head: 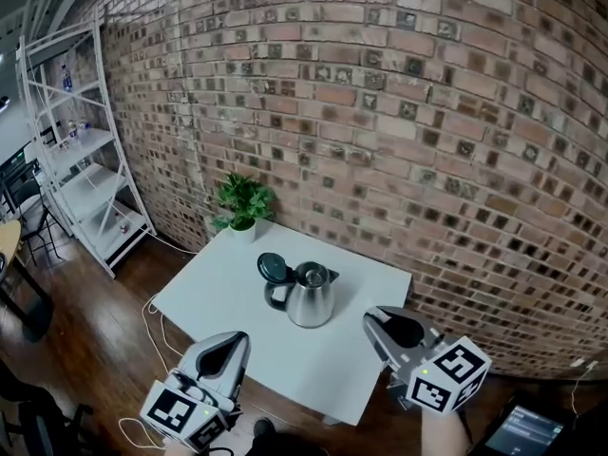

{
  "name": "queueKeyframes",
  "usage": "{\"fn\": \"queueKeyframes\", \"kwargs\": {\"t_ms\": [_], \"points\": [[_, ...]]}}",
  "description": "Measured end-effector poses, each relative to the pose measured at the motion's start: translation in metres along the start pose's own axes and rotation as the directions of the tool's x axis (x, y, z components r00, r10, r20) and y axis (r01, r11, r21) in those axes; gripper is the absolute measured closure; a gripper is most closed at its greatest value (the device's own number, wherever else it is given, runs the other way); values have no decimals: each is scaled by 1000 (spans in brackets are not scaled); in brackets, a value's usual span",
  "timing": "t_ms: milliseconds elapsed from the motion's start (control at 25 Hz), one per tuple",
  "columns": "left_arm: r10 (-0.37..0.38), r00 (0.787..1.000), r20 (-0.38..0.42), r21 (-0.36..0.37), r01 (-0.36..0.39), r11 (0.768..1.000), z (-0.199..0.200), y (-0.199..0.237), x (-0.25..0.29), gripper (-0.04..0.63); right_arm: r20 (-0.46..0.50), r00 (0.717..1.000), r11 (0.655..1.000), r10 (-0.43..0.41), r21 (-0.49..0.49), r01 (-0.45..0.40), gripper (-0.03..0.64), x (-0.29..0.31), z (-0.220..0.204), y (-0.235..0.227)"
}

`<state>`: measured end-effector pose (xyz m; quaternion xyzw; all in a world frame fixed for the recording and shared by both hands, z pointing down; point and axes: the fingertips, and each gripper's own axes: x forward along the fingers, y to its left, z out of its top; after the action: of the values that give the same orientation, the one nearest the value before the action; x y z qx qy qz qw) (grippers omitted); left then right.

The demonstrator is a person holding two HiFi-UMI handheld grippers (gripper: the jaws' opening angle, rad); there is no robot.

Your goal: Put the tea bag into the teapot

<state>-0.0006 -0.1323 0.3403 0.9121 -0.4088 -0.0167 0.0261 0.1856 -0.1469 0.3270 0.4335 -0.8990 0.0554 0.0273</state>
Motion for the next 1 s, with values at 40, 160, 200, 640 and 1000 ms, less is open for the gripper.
{"fn": "queueKeyframes", "kwargs": {"t_ms": [40, 160, 200, 640, 1000], "points": [[-5, 1000, 0, -1, 5, 1000, 0, 8, 4, 589, 0, 1000, 1000, -6, 2, 6, 565, 8, 1, -2], [-27, 1000, -9, 6, 27, 1000, 1, 32, 14, 589, -8, 1000, 1000, -23, 5, 23, 566, 34, 2, -5], [-37, 999, -4, 12, 37, 999, 3, 40, 18, 589, -12, 999, 1000, -29, 3, 29, 566, 43, 2, -6], [-174, 985, 7, -32, 174, 984, 9, 115, 50, 589, -48, 987, 988, -154, 11, 155, 566, 124, 11, -30], [-166, 986, -19, -41, 165, 985, -1, 142, 88, 589, -193, 963, 981, -185, 24, 194, 565, 165, -28, -84]]}}
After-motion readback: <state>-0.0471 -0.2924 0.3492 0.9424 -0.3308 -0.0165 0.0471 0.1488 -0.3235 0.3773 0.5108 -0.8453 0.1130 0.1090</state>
